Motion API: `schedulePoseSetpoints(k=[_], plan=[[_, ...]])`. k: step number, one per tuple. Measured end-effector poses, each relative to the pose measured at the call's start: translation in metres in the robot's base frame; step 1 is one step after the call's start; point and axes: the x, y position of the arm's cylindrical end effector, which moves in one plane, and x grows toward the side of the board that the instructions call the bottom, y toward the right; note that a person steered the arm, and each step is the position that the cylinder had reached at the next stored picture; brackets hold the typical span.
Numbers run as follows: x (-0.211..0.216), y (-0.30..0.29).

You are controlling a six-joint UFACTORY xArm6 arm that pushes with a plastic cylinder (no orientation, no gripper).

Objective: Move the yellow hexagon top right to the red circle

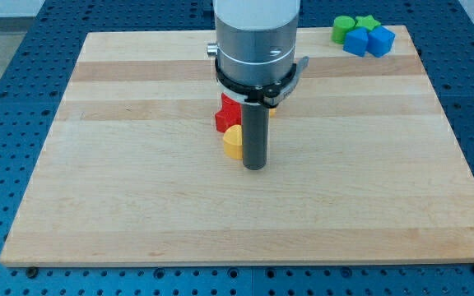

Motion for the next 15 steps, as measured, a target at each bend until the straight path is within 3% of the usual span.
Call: schedulePoseSetpoints(k=[1, 7, 13, 15], plan=[[-0.013, 0.036], [-0.031, 0.04], [-0.133, 0.034], [-0.148, 0.038]])
